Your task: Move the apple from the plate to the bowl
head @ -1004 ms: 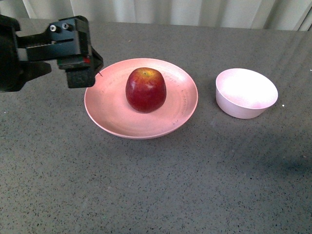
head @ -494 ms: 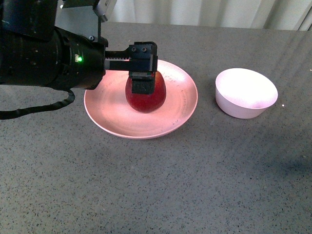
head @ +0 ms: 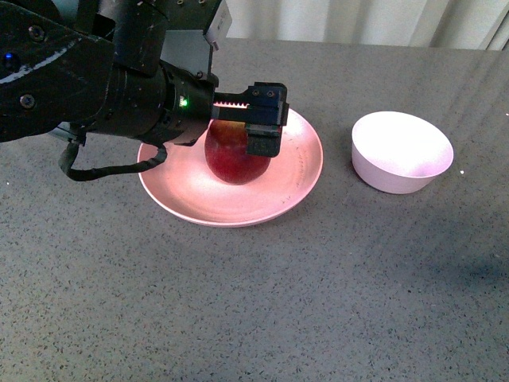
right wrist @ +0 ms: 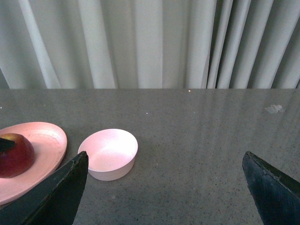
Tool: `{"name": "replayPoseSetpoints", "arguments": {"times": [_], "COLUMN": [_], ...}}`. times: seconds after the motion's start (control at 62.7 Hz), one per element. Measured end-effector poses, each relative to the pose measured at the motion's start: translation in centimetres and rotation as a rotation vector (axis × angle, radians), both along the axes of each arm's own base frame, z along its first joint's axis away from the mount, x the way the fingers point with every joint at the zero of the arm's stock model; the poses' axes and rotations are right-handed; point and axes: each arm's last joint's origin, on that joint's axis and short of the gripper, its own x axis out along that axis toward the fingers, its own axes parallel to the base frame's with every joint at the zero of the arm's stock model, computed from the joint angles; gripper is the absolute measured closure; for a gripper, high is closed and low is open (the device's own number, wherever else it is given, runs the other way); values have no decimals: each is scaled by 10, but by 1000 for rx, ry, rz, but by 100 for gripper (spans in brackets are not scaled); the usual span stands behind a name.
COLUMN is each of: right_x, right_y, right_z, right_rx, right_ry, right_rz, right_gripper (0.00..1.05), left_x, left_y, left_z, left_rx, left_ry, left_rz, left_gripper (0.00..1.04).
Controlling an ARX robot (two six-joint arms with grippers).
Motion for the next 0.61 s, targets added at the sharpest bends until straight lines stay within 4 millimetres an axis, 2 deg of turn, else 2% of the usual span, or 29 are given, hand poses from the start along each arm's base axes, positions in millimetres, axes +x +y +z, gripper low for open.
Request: {"name": "replayPoseSetpoints", "arguments": {"times": [0.399,0.526,0.606], "right_x": [0,0,0], "right_y": [0,0,0], "right_z": [0,0,0], "right_rx": [0,0,0], "right_ry": [0,0,0], "right_rz": [0,0,0], "right_gripper": [9,9,9], "left_x": [5,5,6], "left_y": [-11,-12,-13], "left_z": [-9,-8,-7], "left_rx": [31,41,44], "left_ry": [6,1,-6], "left_rz": [-15,-9,-10], "left_gripper": [10,28,34]}}
